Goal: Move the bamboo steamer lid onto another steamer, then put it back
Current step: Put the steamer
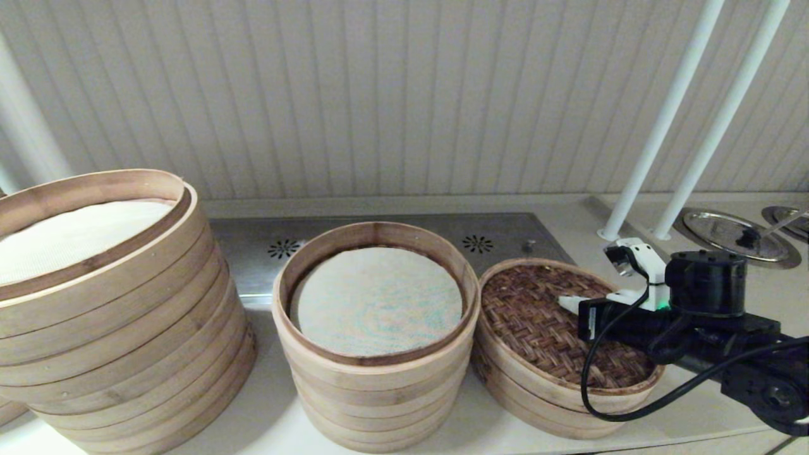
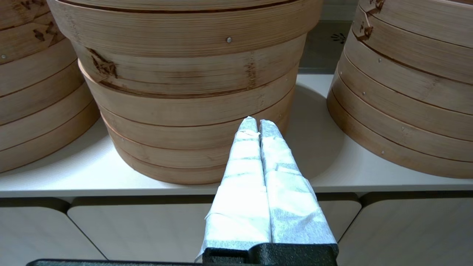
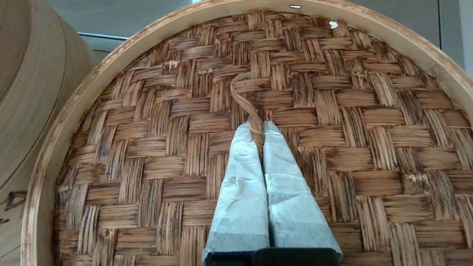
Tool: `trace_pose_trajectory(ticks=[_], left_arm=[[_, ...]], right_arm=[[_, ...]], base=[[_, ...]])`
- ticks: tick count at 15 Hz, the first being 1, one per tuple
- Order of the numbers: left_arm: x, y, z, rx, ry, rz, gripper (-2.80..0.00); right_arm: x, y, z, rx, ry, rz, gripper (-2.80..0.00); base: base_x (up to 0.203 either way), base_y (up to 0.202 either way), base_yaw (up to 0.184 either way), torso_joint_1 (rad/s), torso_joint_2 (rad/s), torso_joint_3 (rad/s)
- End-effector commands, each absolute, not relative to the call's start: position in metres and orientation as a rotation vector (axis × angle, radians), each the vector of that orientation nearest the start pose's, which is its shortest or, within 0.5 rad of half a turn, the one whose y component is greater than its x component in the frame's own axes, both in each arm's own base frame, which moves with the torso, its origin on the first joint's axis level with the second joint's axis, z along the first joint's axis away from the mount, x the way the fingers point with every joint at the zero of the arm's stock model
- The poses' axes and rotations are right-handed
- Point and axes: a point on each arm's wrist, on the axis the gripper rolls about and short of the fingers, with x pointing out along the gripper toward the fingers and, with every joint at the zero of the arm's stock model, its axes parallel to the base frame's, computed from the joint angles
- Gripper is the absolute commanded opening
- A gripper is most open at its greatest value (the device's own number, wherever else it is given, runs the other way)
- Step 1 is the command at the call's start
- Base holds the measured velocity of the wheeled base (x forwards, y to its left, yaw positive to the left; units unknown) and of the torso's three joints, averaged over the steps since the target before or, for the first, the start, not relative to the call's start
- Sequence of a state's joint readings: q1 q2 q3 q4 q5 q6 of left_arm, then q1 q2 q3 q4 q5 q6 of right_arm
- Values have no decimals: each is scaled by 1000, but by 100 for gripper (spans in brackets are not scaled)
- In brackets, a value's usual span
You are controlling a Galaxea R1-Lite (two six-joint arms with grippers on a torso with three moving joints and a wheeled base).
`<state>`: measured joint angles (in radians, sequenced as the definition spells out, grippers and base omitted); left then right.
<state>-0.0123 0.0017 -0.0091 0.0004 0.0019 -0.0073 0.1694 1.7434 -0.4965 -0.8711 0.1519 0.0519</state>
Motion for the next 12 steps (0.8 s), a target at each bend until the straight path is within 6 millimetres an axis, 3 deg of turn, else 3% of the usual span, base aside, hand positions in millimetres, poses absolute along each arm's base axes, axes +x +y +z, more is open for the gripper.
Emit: trace_pose_trajectory(ticks=[1, 6, 7, 12], left_arm=[[-23, 0, 78, -8, -8, -10, -280], [-23, 0, 78, -8, -8, -10, -280], [-23, 0, 78, -8, -8, -9, -280], [-23, 0, 78, -8, -8, -9, -280]], right_arm=[[269, 50, 112, 51, 403, 309, -280], [264, 49, 111, 43, 407, 308, -280], [262, 49, 113, 44, 400, 310, 0], [249, 45, 140, 45, 299, 305, 0]], base=[[0, 0, 0, 0, 0, 0], [0, 0, 0, 0, 0, 0], [0, 0, 0, 0, 0, 0], [0, 0, 0, 0, 0, 0]])
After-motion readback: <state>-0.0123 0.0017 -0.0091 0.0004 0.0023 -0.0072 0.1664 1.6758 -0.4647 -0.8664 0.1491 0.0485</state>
